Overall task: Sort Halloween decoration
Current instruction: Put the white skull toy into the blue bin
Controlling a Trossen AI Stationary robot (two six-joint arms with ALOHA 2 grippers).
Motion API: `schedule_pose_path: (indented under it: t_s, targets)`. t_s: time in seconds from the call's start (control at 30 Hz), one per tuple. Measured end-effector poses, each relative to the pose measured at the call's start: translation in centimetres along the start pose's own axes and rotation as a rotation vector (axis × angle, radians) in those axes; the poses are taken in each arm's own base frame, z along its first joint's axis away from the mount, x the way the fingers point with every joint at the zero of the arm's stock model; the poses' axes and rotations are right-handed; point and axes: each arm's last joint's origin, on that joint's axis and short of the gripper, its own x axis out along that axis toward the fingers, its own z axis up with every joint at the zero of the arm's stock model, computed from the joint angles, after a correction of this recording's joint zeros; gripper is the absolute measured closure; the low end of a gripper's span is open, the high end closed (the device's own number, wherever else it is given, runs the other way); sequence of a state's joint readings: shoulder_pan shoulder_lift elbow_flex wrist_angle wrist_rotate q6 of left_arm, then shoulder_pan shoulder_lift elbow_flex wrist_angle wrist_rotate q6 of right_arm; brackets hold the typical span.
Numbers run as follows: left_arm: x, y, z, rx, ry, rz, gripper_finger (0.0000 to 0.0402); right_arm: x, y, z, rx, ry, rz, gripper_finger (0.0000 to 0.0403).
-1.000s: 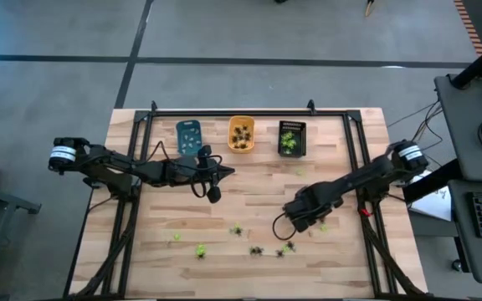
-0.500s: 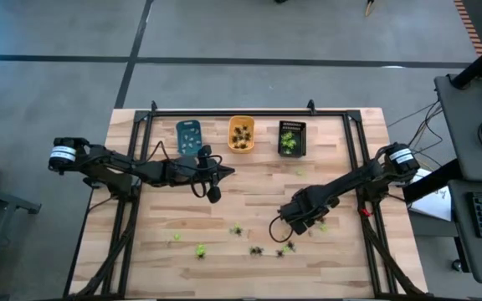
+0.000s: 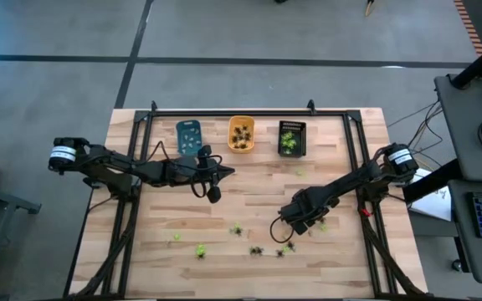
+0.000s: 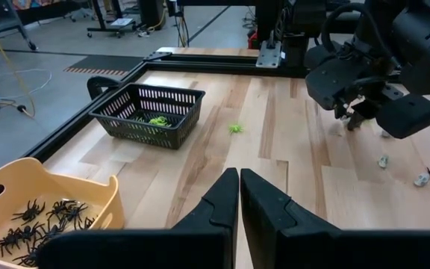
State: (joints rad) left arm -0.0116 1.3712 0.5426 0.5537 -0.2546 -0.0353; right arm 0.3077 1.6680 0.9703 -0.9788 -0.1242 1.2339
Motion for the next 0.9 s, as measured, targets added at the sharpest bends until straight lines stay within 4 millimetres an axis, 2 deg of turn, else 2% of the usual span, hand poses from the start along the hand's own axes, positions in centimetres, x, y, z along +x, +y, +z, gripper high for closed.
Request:
schedule_pose_path:
  t_s: [0.13,0.47,0.7,0.9]
  targets:
    - [0.0,0.0,0.0,0.000,0.000,0.001,0.0402,0.0,0.1,0.0,-0.001,-0.007,0.004,0.0296]
    - [0.0,0.0,0.0,0.000,0.000,0.001,0.0402,0.0,0.3,0.2,-0.018,-0.025,0.030,0.0389]
    - [0.0,0.0,0.0,0.000,0.000,0.001,0.0402,-0.5,0.3,0.2,-0.065,-0.055,0.042,0.0394]
    - [0.0,0.0,0.0,0.000,0.000,-0.001,0.0402,-3.4,-0.3,0.5,-0.097,-0.205,0.125,0.0394]
